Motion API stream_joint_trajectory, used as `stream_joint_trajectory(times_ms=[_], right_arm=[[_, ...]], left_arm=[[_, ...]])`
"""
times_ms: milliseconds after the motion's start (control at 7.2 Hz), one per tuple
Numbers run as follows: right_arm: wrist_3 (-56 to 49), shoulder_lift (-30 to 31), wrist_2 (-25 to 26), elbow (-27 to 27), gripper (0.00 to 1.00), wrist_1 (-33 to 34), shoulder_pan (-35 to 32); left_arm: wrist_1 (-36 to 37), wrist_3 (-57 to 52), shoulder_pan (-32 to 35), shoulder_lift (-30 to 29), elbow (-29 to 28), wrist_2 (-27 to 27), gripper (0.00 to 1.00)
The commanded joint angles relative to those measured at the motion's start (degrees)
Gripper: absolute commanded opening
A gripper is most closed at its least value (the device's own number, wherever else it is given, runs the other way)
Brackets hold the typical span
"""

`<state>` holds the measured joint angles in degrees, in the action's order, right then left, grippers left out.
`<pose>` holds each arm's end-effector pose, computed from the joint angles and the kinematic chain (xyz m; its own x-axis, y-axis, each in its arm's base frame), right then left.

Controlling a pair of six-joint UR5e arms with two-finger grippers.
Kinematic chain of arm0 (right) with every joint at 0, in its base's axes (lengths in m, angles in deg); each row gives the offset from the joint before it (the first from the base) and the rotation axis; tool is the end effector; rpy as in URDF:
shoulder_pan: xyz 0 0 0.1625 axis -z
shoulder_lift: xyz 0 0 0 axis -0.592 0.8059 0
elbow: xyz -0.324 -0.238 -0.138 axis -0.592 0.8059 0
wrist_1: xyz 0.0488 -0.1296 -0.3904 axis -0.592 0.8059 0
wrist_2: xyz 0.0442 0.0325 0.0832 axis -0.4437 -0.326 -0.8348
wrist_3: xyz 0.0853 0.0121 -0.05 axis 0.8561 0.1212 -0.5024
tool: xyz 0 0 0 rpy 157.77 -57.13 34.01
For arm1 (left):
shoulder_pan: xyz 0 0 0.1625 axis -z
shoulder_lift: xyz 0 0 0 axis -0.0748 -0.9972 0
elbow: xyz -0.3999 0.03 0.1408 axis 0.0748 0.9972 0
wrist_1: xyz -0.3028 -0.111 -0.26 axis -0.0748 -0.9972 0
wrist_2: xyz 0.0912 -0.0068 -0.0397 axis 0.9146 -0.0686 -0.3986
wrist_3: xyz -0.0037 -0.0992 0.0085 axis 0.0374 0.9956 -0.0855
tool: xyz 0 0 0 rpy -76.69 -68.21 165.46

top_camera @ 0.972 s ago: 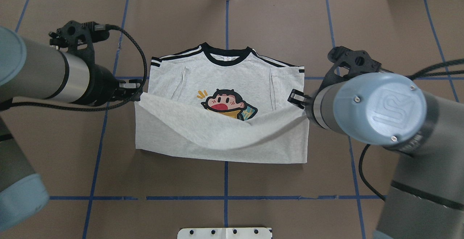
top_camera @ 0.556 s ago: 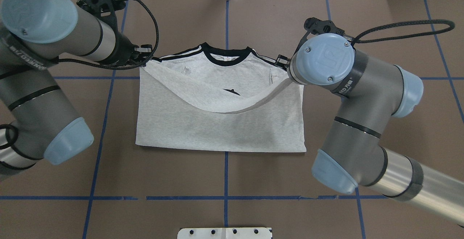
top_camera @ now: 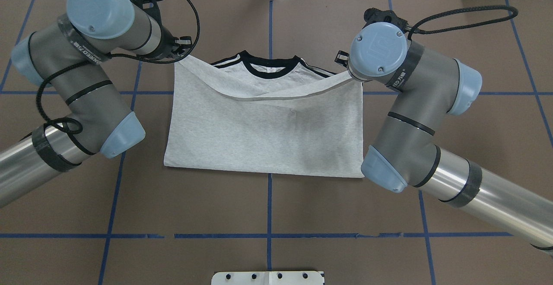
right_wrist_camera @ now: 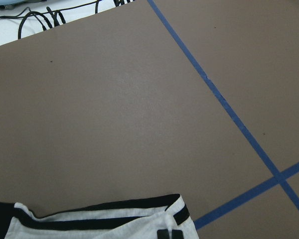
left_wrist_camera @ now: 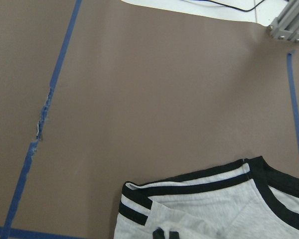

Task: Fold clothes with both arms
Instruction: 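Hold the hem over the collar with both grippers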

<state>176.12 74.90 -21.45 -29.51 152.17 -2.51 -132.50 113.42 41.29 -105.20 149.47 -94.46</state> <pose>-0.4452 -0.5351 0.2816 0.6332 0.4530 0.6275 -0.6220 0.7804 0.0643 0.4129 -0.5875 0.2832 0.6364 -0.1353 -0.7594 0.4073 0.8950 0.1819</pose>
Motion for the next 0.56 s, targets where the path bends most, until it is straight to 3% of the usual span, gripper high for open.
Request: stream_joint_trajectory(times_ms=[0,417], right_arm=[[-0.1,0.0,0.2,8.6,0.00,-9.6,-0.1],[-0.1,-0.1,0.2,8.9,0.00,-10.0,0.0]], left_arm=[[-8.7,0.0,-0.1,-1.1,-10.2,0.7,0.00],[-10.8,0.0,-0.4,-1.8,-11.6,0.7,0.00]])
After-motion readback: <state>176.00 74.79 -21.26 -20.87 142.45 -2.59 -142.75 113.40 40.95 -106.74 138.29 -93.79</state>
